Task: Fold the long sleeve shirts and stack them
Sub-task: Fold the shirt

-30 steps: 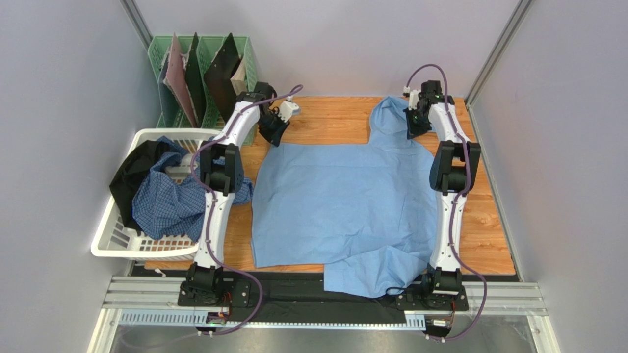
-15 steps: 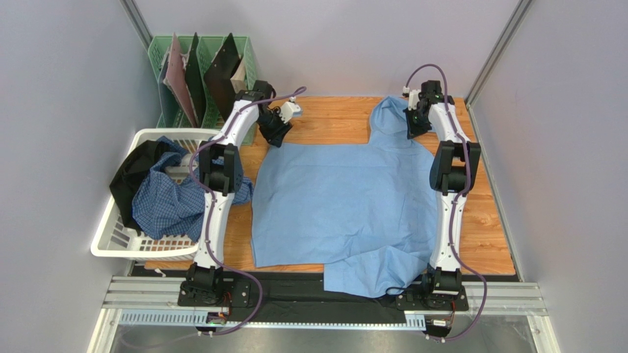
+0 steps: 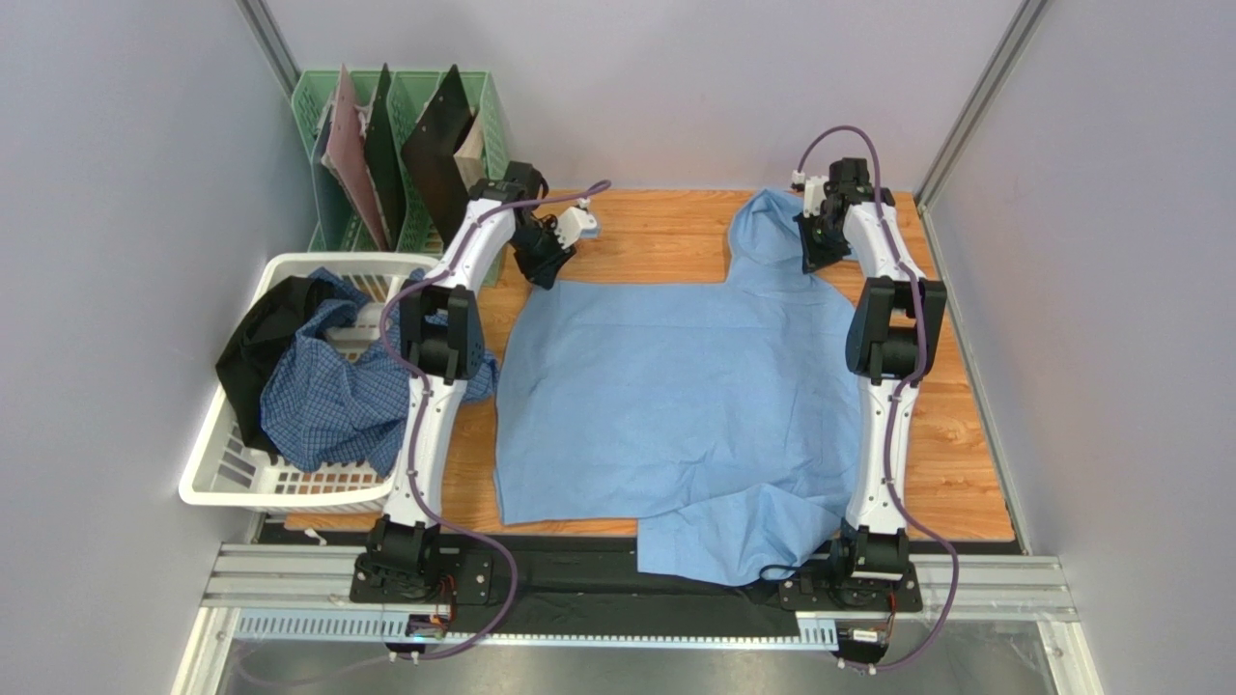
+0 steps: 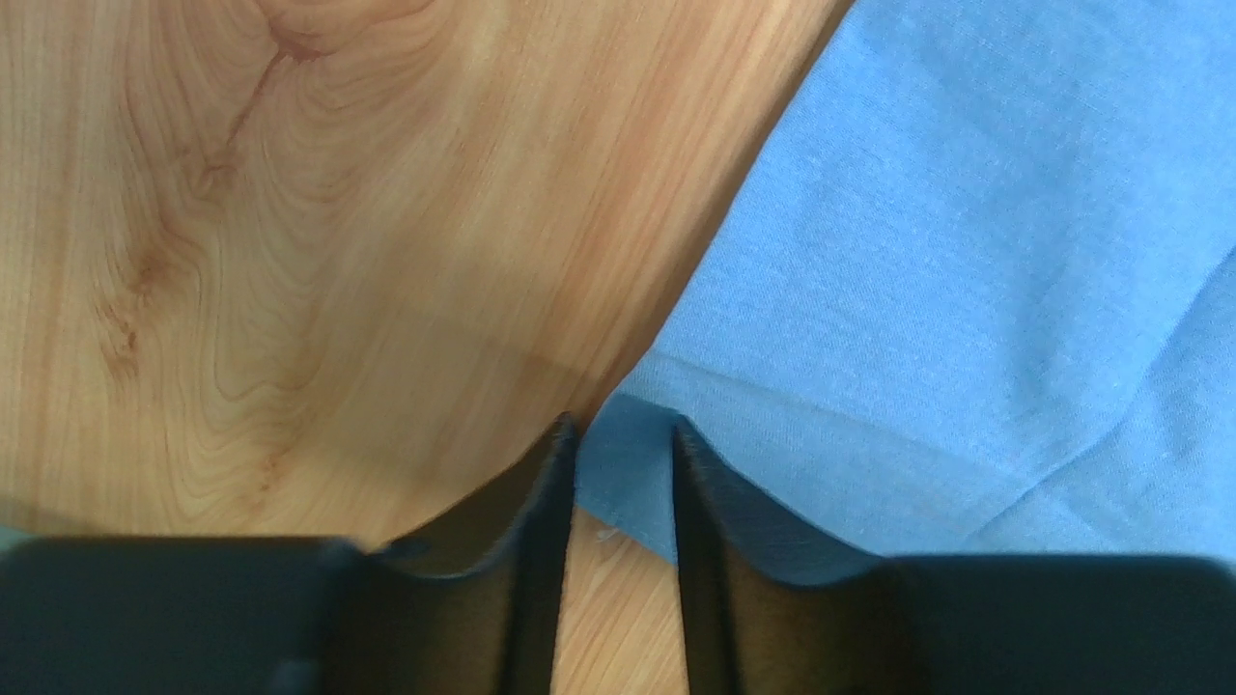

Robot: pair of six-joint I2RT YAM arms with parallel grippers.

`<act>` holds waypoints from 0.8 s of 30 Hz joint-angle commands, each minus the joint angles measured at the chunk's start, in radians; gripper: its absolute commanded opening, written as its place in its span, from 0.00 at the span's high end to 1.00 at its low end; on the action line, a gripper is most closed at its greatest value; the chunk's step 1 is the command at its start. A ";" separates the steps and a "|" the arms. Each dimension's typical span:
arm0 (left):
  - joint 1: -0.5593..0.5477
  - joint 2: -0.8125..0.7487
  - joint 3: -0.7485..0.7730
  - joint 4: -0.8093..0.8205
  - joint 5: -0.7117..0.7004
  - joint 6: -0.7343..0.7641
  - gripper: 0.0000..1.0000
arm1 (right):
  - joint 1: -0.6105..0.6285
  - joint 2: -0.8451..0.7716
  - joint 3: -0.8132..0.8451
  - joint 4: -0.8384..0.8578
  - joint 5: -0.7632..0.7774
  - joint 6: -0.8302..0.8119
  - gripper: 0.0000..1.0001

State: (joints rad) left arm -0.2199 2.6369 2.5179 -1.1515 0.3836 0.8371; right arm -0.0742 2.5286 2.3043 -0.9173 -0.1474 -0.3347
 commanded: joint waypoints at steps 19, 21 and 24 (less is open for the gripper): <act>0.014 -0.256 -0.171 0.150 0.047 -0.021 1.00 | -0.004 -0.230 -0.029 0.017 -0.037 -0.038 1.00; 0.014 -0.288 -0.209 0.148 0.055 -0.007 1.00 | -0.004 -0.255 -0.055 0.015 -0.050 -0.041 1.00; 0.014 -0.334 -0.263 0.135 0.070 0.025 1.00 | -0.009 -0.313 -0.118 0.014 -0.069 -0.044 1.00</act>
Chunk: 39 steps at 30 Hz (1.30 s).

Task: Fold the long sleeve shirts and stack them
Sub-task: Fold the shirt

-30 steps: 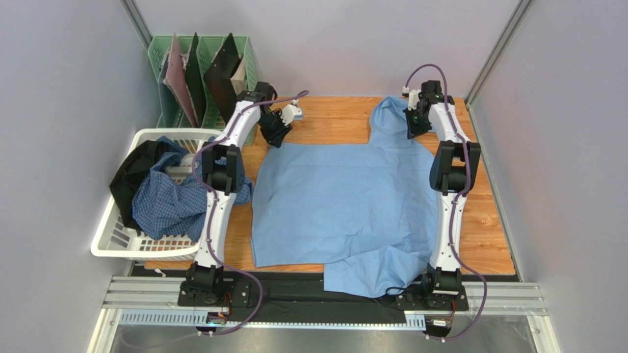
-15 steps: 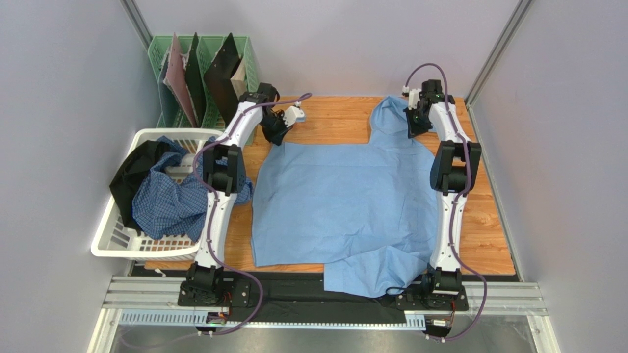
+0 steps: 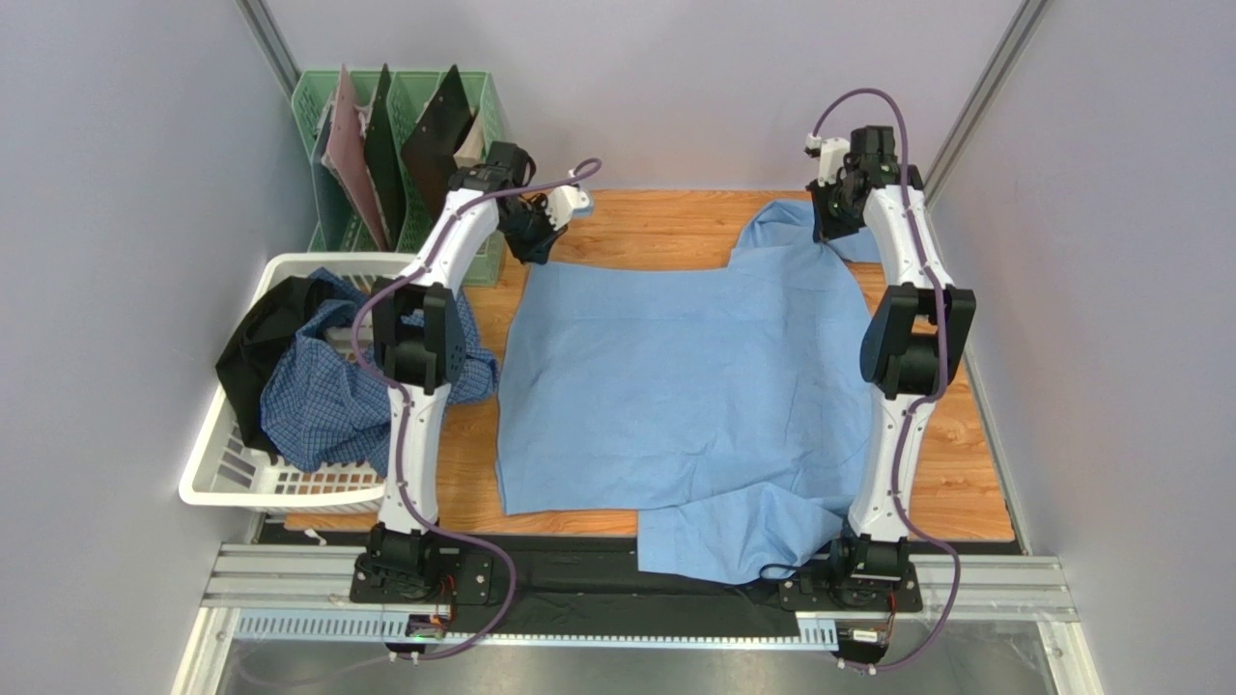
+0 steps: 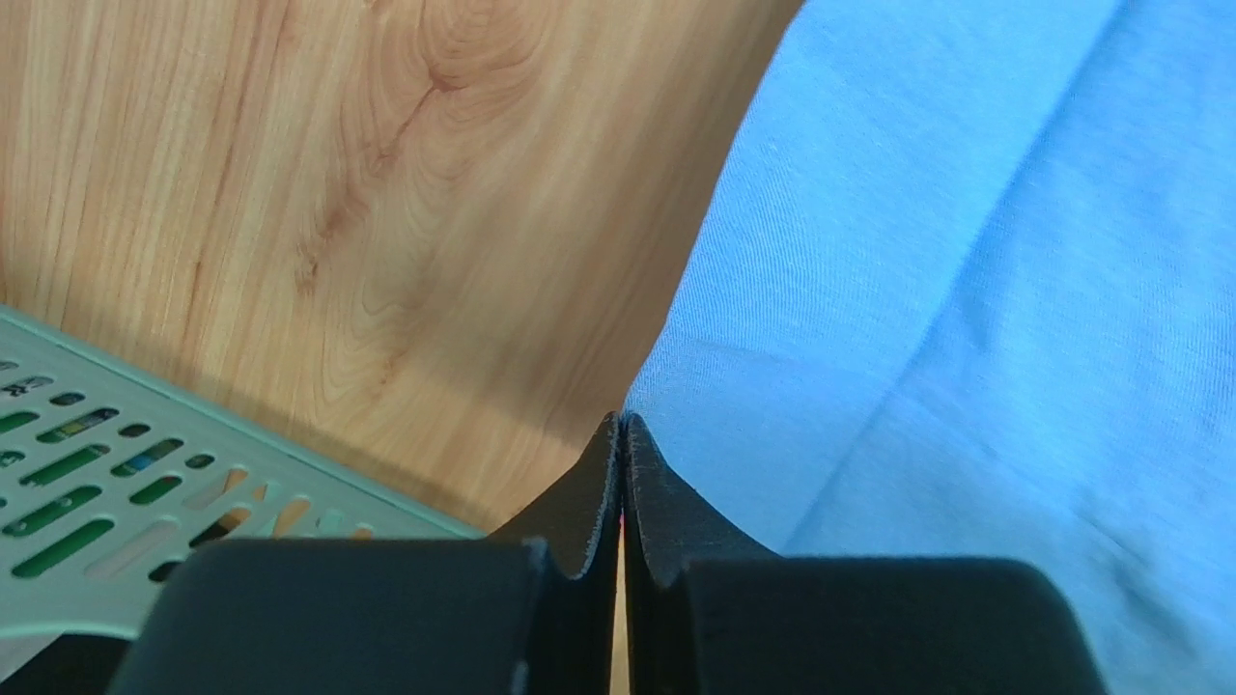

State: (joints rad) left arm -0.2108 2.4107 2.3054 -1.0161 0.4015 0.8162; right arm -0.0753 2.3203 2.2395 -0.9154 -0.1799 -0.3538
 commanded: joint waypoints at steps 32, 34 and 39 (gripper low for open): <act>0.002 -0.524 -0.727 -0.010 0.109 0.258 1.00 | -0.041 -0.579 -0.934 -0.019 -0.105 -0.321 1.00; 0.007 -0.522 -0.646 -0.025 0.174 0.216 0.83 | -0.041 -0.567 -0.937 -0.013 -0.093 -0.330 1.00; 0.007 -0.538 -0.588 0.010 0.230 0.189 0.53 | -0.043 -0.575 -0.934 -0.008 -0.076 -0.353 1.00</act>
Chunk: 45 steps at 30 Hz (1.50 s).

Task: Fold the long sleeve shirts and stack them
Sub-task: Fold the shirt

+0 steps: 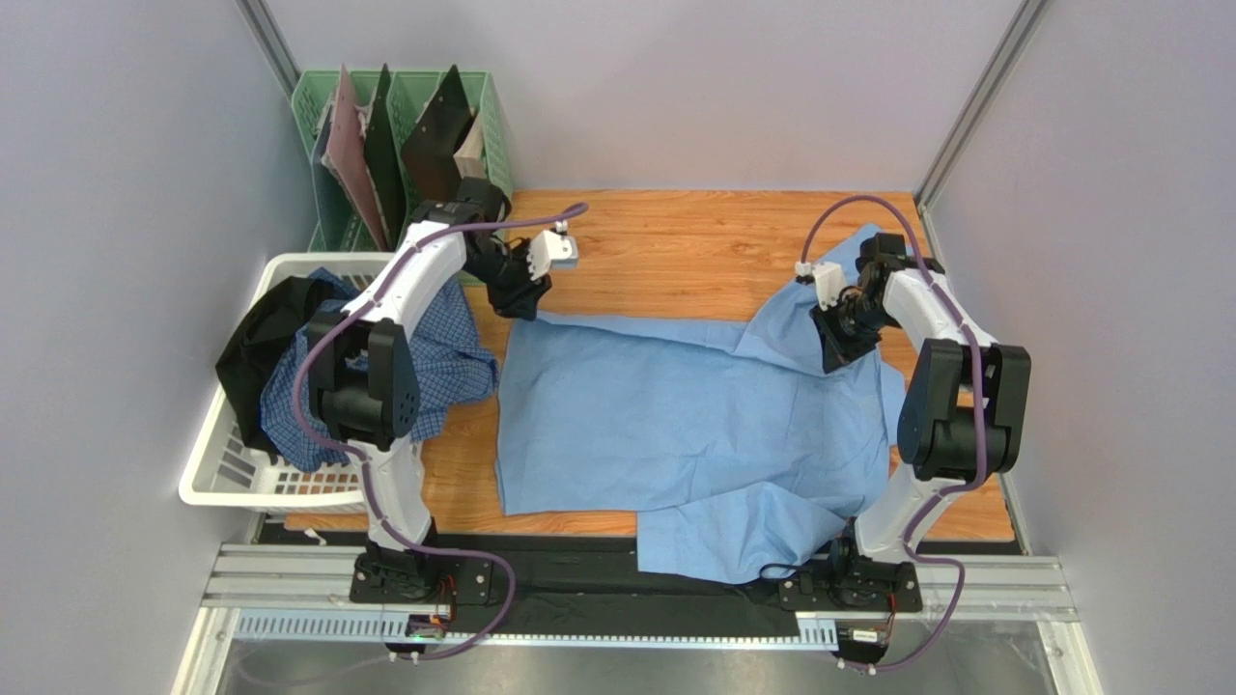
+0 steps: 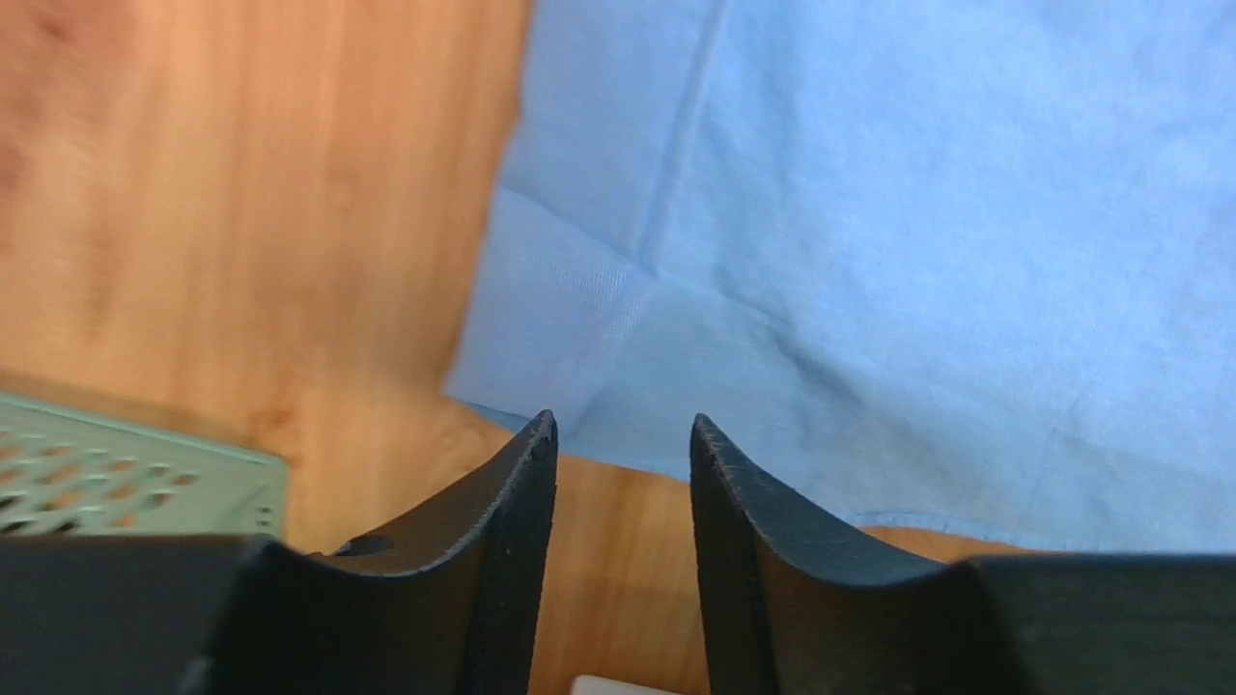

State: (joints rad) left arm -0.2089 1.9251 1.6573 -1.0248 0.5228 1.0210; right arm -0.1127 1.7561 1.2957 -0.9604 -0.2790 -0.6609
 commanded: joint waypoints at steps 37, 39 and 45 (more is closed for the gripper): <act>-0.121 -0.027 -0.168 0.258 -0.181 -0.127 0.27 | -0.047 0.055 0.096 -0.066 -0.028 0.101 0.44; -0.133 -0.037 -0.224 0.339 -0.239 -0.124 0.26 | -0.047 0.071 0.097 -0.052 -0.025 0.135 0.44; -0.149 -0.005 -0.252 0.385 -0.287 -0.101 0.26 | -0.050 0.121 0.116 -0.043 0.006 0.170 0.44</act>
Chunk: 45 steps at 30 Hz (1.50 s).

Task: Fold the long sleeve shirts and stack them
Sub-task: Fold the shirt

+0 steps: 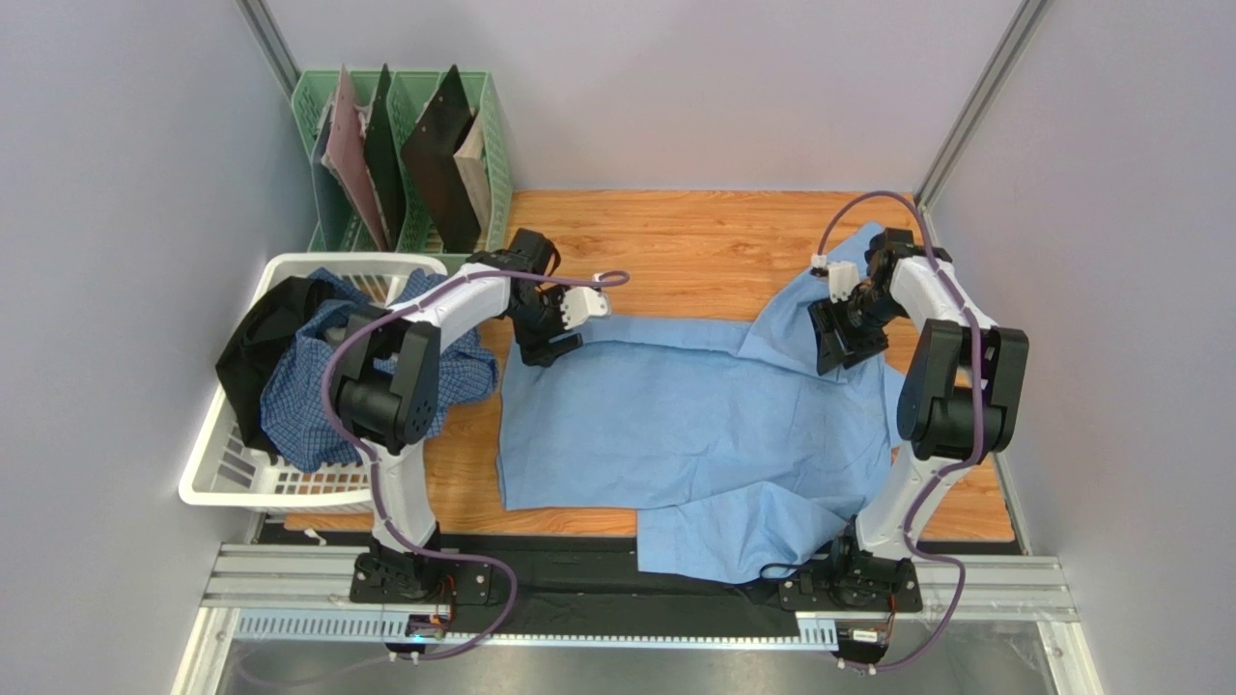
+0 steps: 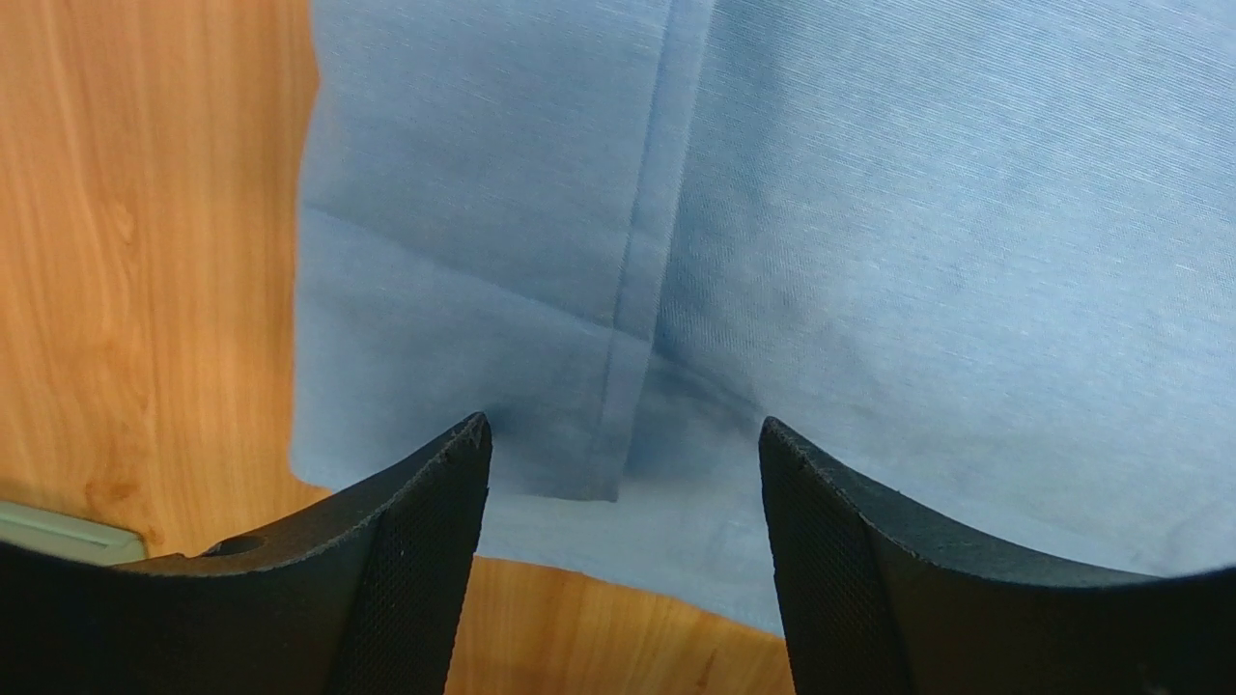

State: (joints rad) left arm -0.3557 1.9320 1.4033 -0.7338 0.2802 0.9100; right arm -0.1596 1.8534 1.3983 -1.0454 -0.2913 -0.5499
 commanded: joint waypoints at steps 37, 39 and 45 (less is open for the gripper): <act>0.001 0.013 0.066 -0.004 -0.073 0.076 1.00 | -0.104 0.017 0.099 -0.106 -0.014 -0.094 1.00; 0.003 -0.007 0.072 -0.018 -0.075 0.079 1.00 | -0.106 0.012 0.111 -0.125 -0.011 -0.102 1.00; 0.006 -0.044 0.097 -0.064 -0.065 0.099 1.00 | -0.107 0.003 0.122 -0.153 -0.003 -0.125 1.00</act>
State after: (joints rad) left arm -0.3569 1.9629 1.4525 -0.7452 0.2005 0.9722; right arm -0.2626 1.8912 1.4918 -1.1599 -0.3161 -0.6380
